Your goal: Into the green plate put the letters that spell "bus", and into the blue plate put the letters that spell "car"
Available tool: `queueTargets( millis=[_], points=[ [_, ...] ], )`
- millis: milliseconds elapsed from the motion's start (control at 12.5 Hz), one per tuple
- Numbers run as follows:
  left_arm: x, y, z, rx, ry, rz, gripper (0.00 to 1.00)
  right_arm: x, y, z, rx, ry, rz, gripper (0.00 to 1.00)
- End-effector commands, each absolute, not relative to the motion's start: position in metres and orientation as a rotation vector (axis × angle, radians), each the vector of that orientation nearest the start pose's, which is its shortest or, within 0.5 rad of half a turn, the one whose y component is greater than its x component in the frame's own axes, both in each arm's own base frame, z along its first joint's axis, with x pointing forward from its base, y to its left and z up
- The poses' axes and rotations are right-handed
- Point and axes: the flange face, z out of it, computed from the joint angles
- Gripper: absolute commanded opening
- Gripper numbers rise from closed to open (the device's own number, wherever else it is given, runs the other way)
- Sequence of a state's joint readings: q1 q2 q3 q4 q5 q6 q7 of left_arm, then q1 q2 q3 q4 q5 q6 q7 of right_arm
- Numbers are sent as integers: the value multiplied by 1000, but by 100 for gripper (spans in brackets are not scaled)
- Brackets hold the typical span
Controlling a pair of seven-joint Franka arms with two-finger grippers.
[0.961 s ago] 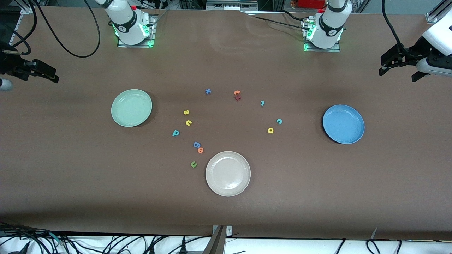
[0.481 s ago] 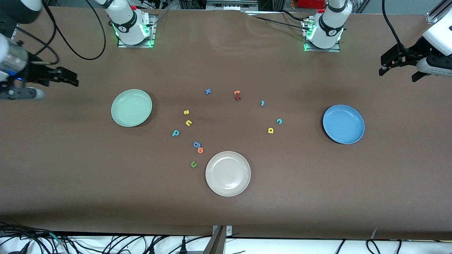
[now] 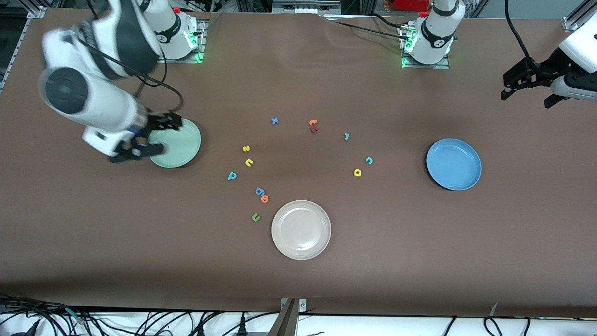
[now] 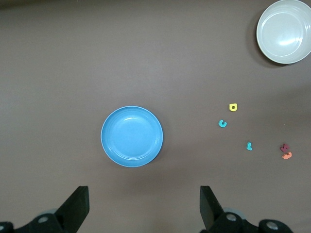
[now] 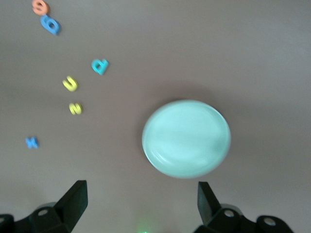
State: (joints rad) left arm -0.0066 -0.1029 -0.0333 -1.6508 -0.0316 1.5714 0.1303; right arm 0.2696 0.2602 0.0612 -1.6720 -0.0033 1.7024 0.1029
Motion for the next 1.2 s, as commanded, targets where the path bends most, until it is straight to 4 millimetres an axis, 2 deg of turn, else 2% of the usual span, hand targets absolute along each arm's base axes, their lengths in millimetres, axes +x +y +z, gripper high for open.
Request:
queueTargets(
  millis=[0, 80, 160, 240, 320, 481, 561, 641, 801, 961, 1041, 1122],
  points=[
    [526, -24, 639, -3168, 262, -13, 100, 594, 231, 393, -3105, -368, 271, 100],
    [528, -19, 638, -3176, 241, -13, 100, 592, 249, 376, -3076, -397, 252, 99],
    [531, -19, 634, -3173, 247, -3, 100, 592, 256, 360, -3063, -404, 225, 99],
    [540, -16, 621, -3184, 237, 15, 100, 585, 269, 344, -3047, -432, 189, 91],
    [551, -17, 606, -3184, 230, -16, 100, 580, 276, 326, -3034, -445, 143, 84],
    [564, -26, 589, -3189, 255, -26, 100, 569, 287, 293, -3008, -461, 49, 70],
    [574, -32, 556, -3188, 280, 22, 100, 564, 290, 275, -2996, -466, 17, 58],
    [579, -49, 526, -3172, 329, 51, 100, 559, 295, 257, -2985, -473, 1, 53],
    [578, -50, 491, -3173, 328, 71, 100, 552, 301, 229, -2971, -480, -34, 52],
    [580, -63, 462, -3168, 358, 87, 100, 542, 312, 209, -2960, -505, -46, 52],
    [583, -65, 447, -3160, 409, 100, 100, 537, 317, 202, -2951, -514, -66, 52],
    [585, -65, 441, -3152, 486, 111, 100, 535, 318, 194, -2946, -512, -82, 52]
  ],
)
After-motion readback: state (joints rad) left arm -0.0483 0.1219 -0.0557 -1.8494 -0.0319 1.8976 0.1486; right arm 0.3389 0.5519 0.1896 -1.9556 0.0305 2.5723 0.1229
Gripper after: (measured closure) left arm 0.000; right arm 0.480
